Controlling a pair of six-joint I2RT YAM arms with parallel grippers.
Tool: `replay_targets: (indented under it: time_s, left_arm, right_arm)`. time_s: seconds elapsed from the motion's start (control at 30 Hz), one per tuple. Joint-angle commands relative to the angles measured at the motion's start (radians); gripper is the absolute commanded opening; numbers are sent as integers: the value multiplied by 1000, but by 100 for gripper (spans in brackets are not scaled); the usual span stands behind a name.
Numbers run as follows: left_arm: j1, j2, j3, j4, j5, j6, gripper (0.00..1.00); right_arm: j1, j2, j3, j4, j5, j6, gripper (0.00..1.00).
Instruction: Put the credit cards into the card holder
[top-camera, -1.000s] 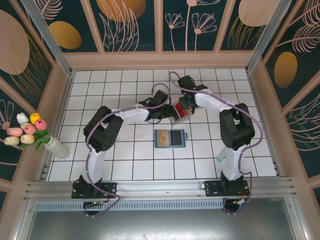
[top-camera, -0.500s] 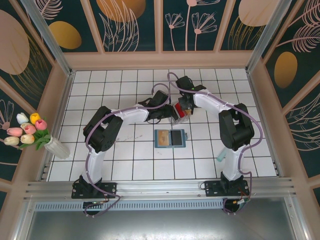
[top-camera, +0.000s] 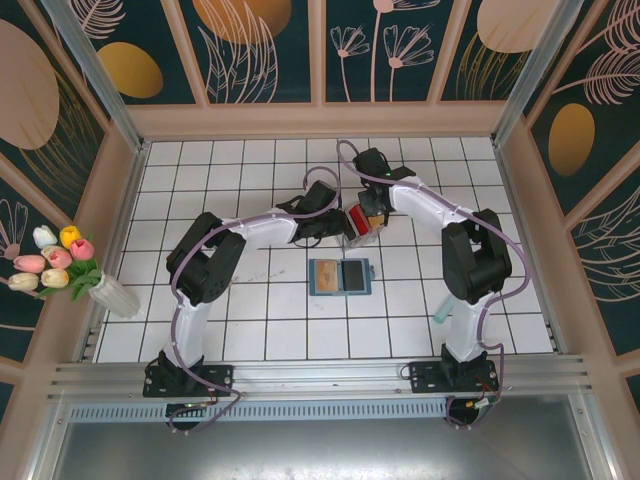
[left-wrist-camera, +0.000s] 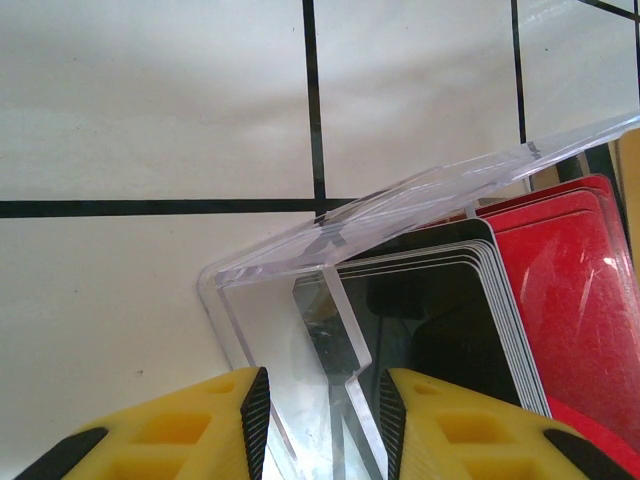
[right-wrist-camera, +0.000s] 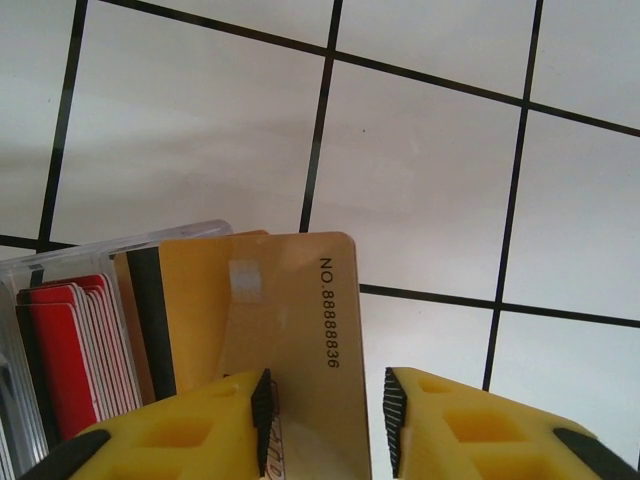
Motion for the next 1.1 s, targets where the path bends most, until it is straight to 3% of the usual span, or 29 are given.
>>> replay_targets:
  time_s: [0.0,0.23,0.57,1.07]
  left_arm:
    - [17,-1,-29,-133,-60,28,37]
    - [18,-4,-34,-132,-59,30,37]
    - [18,-5,-31,-132,-60,30,37]
    - [17,-14,-29,-126,-55,29,39]
  right_arm:
    - [-2,-31,20,-33,-4,-8,33]
    - [-2,-33,14,-24,-36,-6,28]
    - [-3,-66,21,-26,1,12,14]
    - [-1,-122,7,-16,-146,70,6]
